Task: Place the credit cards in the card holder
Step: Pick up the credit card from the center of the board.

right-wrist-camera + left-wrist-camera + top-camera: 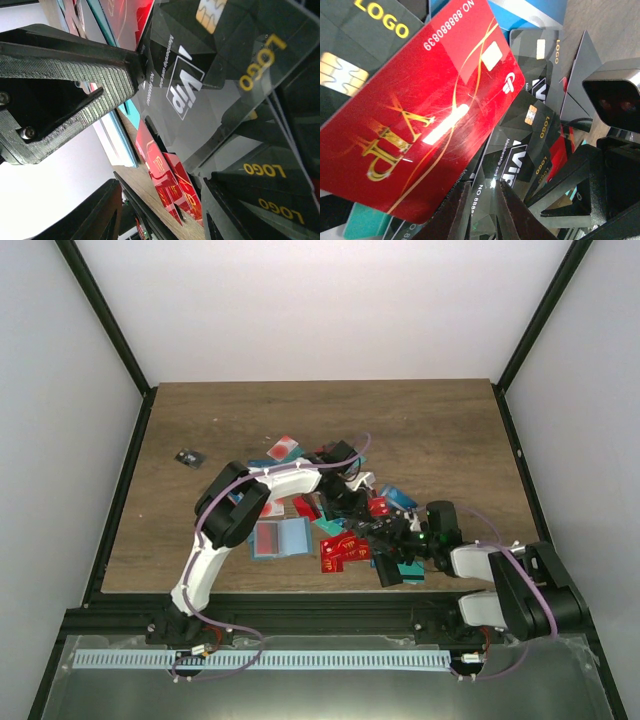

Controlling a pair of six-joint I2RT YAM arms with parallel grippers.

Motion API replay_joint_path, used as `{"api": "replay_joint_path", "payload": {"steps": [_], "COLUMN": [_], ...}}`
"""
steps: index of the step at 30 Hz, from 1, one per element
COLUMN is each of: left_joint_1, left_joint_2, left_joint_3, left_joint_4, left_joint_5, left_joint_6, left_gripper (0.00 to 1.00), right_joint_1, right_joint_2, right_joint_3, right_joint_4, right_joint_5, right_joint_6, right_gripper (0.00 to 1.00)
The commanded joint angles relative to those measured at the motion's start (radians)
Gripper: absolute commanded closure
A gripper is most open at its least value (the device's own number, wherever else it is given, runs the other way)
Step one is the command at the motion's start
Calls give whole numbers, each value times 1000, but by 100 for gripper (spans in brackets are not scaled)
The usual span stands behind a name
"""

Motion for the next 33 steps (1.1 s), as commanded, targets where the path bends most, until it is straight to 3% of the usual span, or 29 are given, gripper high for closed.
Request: {"api": "replay_joint_path", "payload": {"steps": [1, 15, 23, 33], "left_joint_1": [-23, -58, -61, -62], "left_joint_2": [33, -50, -96, -79], "left_joint_3": [12, -191, -242, -258], "left_joint_4": [-21, 65, 81, 99], "left_joint_5": [17, 5, 4, -26], "left_joint_6": [21, -13, -55, -76], "left_gripper": [84, 84, 84, 84], "right_joint_1": [-11, -11, -13, -11], "right_joint_2": [36, 8, -181, -263], "right_joint_3": [-9, -36, -19, -22], "right_joint_4": [-58, -52, -373, -522], "right_joint_5": [59, 42, 33, 70], "right_joint_6": [-19, -39, -110, -154], "right_gripper": [53, 56, 52, 51]}}
